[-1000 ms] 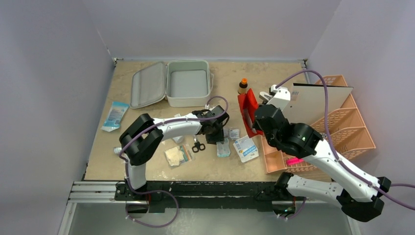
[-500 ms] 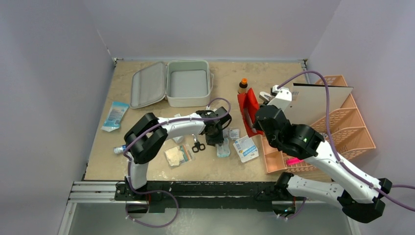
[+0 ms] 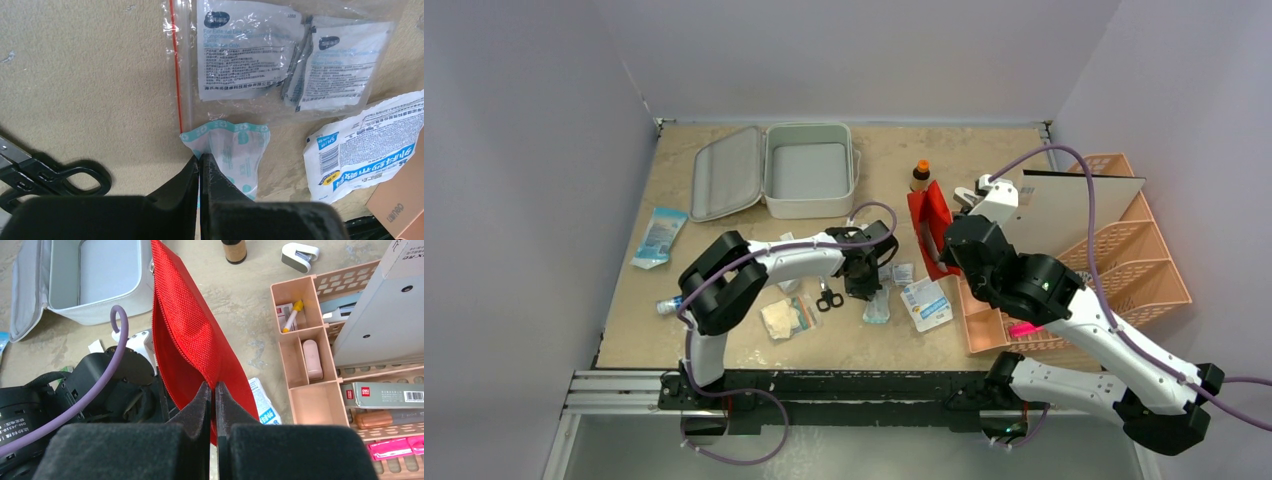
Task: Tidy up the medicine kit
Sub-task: Pick up the medical item at the center of the board, then place the medical item at the medicine pouch.
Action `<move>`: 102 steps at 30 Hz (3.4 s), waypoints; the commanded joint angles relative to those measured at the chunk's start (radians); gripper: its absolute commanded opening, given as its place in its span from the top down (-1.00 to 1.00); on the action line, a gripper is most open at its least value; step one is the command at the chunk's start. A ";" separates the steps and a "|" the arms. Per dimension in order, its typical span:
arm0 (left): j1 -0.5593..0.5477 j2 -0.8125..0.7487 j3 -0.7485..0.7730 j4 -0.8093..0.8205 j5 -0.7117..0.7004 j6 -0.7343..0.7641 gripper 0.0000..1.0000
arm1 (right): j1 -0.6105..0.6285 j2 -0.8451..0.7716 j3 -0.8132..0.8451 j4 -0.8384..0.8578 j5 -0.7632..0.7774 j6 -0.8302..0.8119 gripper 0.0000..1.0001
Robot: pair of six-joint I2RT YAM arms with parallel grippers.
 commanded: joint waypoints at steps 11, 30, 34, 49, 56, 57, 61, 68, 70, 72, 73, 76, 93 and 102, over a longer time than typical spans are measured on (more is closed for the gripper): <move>-0.006 -0.289 -0.113 0.057 -0.012 -0.020 1.00 | 0.002 0.029 -0.030 0.056 -0.066 0.055 1.00; -0.003 -0.738 -0.210 0.183 -0.155 -0.034 1.00 | 0.003 0.221 0.019 0.122 -0.232 0.143 1.00; -0.003 -0.731 -0.190 0.208 -0.167 -0.020 1.00 | 0.003 0.231 0.016 0.147 -0.254 0.161 1.00; -0.003 -0.586 -0.094 0.167 -0.247 -0.004 1.00 | 0.003 0.217 -0.004 0.188 -0.318 0.174 1.00; -0.002 -0.558 -0.102 0.185 -0.276 0.013 1.00 | 0.003 0.180 -0.044 0.196 -0.309 0.202 1.00; -0.002 -0.549 -0.098 0.182 -0.275 0.014 1.00 | 0.003 0.177 -0.050 0.204 -0.311 0.203 1.00; 0.014 -0.540 -0.112 0.227 -0.219 -0.002 1.00 | 0.003 0.184 -0.041 0.196 -0.320 0.195 1.00; 0.017 -0.523 -0.102 0.262 -0.214 -0.026 1.00 | 0.003 0.181 -0.049 0.213 -0.333 0.197 1.00; 0.017 -0.504 -0.082 0.265 -0.199 -0.024 1.00 | 0.003 0.184 -0.049 0.210 -0.333 0.198 1.00; 0.017 -0.480 -0.064 0.260 -0.185 -0.024 1.00 | 0.003 0.186 -0.048 0.209 -0.332 0.197 1.00; 0.017 -0.472 -0.062 0.266 -0.176 -0.024 1.00 | 0.003 0.187 -0.047 0.208 -0.331 0.196 1.00; 0.018 -0.465 -0.065 0.300 -0.149 -0.023 1.00 | 0.002 0.190 -0.046 0.204 -0.328 0.197 1.00; 0.023 -0.479 -0.058 0.262 -0.064 -0.009 0.48 | 0.003 0.192 -0.050 0.170 -0.293 0.190 1.00; 0.028 -0.515 0.039 0.044 -0.141 0.149 0.33 | 0.003 0.175 -0.041 0.145 -0.251 0.145 1.00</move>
